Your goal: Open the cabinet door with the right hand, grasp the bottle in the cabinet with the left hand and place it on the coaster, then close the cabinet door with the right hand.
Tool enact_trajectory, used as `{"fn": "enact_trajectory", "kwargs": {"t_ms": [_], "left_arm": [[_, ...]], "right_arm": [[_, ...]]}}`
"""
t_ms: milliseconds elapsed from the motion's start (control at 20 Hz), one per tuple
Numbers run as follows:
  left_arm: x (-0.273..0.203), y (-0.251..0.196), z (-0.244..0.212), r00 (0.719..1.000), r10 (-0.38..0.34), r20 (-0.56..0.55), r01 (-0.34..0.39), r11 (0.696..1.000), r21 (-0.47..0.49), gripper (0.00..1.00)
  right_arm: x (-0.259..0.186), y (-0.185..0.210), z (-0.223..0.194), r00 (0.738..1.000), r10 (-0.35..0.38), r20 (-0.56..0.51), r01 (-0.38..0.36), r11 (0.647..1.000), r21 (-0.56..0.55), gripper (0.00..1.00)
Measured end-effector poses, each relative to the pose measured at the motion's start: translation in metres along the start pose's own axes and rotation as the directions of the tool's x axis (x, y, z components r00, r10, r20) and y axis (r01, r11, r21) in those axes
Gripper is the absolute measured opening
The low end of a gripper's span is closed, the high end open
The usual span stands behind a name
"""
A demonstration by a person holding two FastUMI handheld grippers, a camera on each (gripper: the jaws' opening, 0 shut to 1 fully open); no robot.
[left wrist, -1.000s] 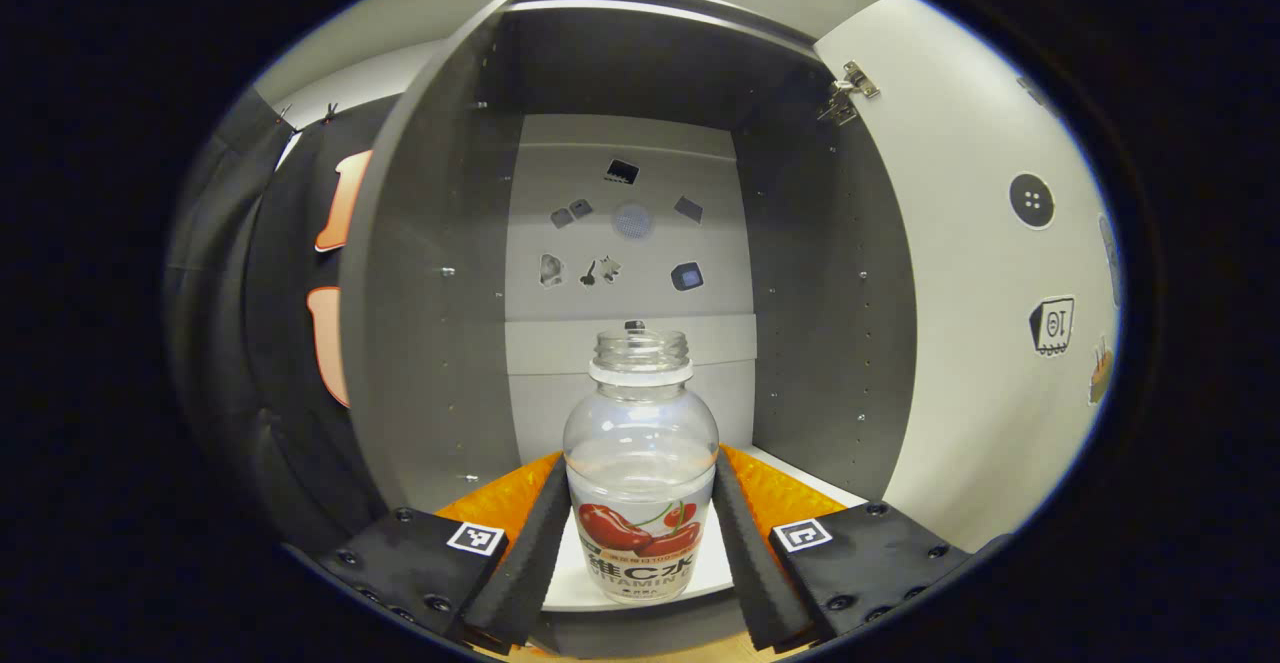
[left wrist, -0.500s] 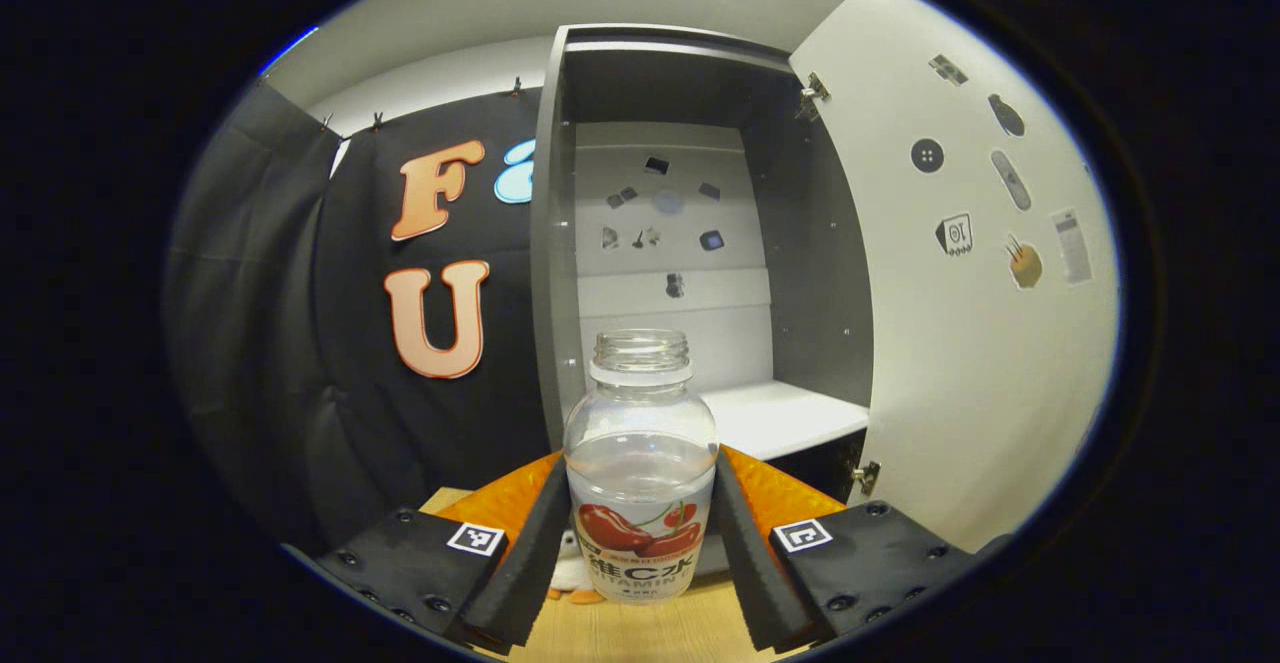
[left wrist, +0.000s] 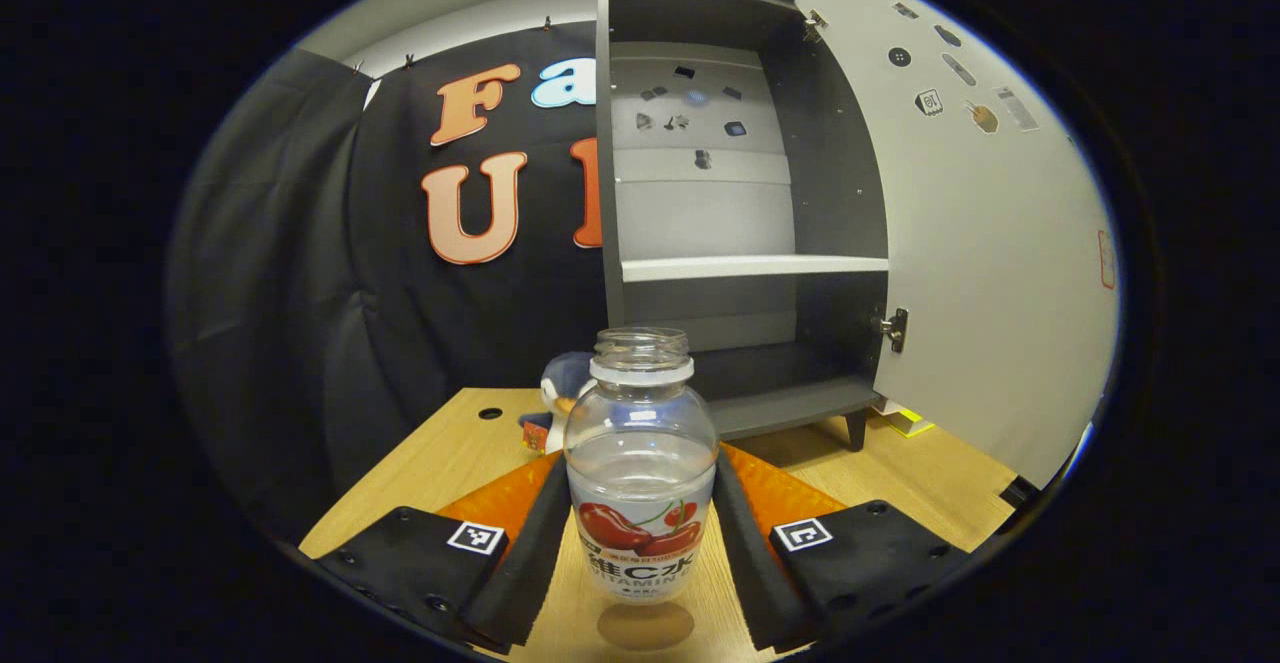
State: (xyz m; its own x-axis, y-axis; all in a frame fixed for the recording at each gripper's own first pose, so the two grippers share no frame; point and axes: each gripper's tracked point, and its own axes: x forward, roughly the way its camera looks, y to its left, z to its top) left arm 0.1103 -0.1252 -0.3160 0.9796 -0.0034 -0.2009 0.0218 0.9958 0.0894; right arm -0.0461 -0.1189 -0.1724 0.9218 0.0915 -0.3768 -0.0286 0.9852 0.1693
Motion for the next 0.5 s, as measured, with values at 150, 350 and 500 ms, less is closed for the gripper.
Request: {"fn": "enact_trajectory", "kwargs": {"t_ms": [150, 350, 500], "left_arm": [[-0.003, 0.002, -0.041, 0.999, 0.007, -0.052, -0.007, 1.0, -0.005, 0.83], [-0.001, 0.002, -0.086, 0.993, 0.011, -0.119, -0.013, 1.0, -0.017, 0.83], [0.001, 0.004, -0.098, 0.991, 0.02, -0.131, -0.025, 0.999, -0.033, 0.83]], "right_arm": [[0.01, 0.0, -0.01, 0.999, 0.002, -0.039, -0.002, 1.0, -0.001, 0.8], [0.023, 0.001, -0.021, 0.997, 0.004, -0.079, -0.005, 1.0, -0.007, 0.8], [0.03, 0.007, -0.033, 0.994, 0.017, -0.111, -0.016, 1.0, 0.009, 0.8]]}}
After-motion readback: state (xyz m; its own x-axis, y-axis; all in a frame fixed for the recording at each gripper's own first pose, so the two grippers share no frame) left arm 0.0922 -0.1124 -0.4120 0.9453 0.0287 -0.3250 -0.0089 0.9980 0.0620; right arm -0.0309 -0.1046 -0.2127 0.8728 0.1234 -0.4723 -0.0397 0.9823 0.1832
